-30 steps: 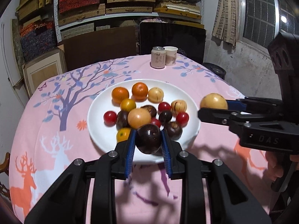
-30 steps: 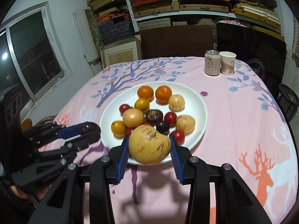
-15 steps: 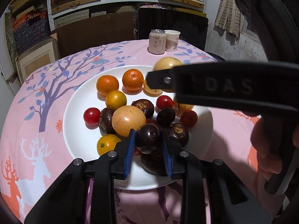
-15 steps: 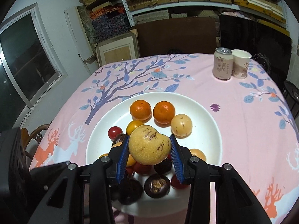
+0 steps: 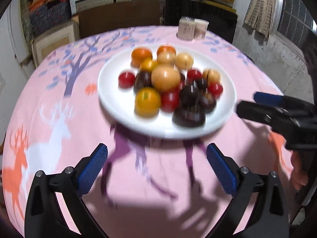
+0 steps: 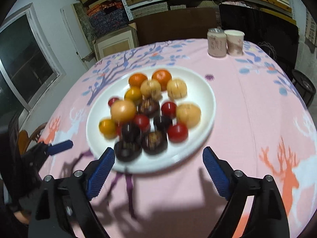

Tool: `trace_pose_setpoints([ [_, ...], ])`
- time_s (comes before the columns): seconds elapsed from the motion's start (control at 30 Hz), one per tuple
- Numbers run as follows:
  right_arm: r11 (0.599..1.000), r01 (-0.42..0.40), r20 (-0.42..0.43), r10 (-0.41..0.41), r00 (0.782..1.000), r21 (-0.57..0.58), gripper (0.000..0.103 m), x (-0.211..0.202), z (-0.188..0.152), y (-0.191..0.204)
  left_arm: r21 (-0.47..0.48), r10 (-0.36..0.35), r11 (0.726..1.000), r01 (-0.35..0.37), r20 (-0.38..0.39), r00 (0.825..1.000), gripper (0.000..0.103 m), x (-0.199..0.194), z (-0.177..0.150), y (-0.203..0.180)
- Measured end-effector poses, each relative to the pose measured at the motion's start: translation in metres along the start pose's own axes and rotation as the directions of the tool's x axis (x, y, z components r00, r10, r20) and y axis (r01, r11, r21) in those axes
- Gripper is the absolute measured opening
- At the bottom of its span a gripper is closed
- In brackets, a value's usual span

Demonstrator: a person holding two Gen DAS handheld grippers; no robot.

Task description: Organize fruits

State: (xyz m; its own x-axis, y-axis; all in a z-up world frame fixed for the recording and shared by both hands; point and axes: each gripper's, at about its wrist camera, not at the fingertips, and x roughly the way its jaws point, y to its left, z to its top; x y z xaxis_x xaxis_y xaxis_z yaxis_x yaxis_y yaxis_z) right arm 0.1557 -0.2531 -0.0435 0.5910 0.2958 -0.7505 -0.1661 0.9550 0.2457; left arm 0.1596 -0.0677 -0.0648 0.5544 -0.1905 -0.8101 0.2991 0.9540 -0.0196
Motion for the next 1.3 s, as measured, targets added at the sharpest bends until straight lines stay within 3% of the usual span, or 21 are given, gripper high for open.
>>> trace_pose_setpoints([
  [0.13,1.0,0.0,-0.028,0.0,1.0,0.023,0.094,-0.016,-0.042,0.002,-0.013,0.015,1.0,-0.015,-0.022,1.0,0.098,-0.018,-0.028,0.0],
  [0.33,0.999,0.04,0.073,-0.041,0.996,0.026,0.099,-0.069,-0.081,0.015,-0.046,0.104,0.994,-0.1,0.089,0.991,0.098,-0.083,-0.055,-0.01],
  [0.43,0.998,0.059,0.147,-0.059,0.987,0.006,0.099,-0.103,-0.088,0.022,-0.057,0.148,0.988,-0.141,0.166,0.975,0.098,-0.123,-0.067,-0.019],
  [0.6,0.995,0.084,0.261,-0.068,0.963,-0.048,0.099,-0.162,-0.102,0.037,-0.095,0.148,0.987,-0.127,0.267,0.952,0.098,-0.182,-0.084,-0.03],
  [0.7,0.994,0.091,0.306,-0.068,0.95,-0.06,0.099,-0.188,-0.112,0.04,-0.117,0.204,0.977,-0.176,0.303,0.931,0.098,-0.207,-0.095,-0.037],
  [0.87,0.995,0.085,0.34,-0.062,0.938,-0.054,0.099,-0.213,-0.124,0.039,-0.13,0.242,0.969,-0.21,0.317,0.917,0.098,-0.231,-0.109,-0.047],
  [1.13,0.997,0.076,0.354,-0.062,0.933,-0.026,0.099,-0.227,-0.133,0.034,-0.145,0.295,0.955,-0.259,0.386,0.874,0.098,-0.253,-0.121,-0.053],
  [1.23,0.997,0.081,0.359,-0.069,0.931,-0.018,0.099,-0.227,-0.133,0.033,-0.137,0.263,0.964,-0.229,0.353,0.898,0.098,-0.249,-0.121,-0.052],
  [1.3,0.996,0.084,0.361,-0.072,0.93,-0.016,0.099,-0.227,-0.133,0.032,-0.142,0.266,0.963,-0.23,0.343,0.901,0.098,-0.244,-0.12,-0.049],
])
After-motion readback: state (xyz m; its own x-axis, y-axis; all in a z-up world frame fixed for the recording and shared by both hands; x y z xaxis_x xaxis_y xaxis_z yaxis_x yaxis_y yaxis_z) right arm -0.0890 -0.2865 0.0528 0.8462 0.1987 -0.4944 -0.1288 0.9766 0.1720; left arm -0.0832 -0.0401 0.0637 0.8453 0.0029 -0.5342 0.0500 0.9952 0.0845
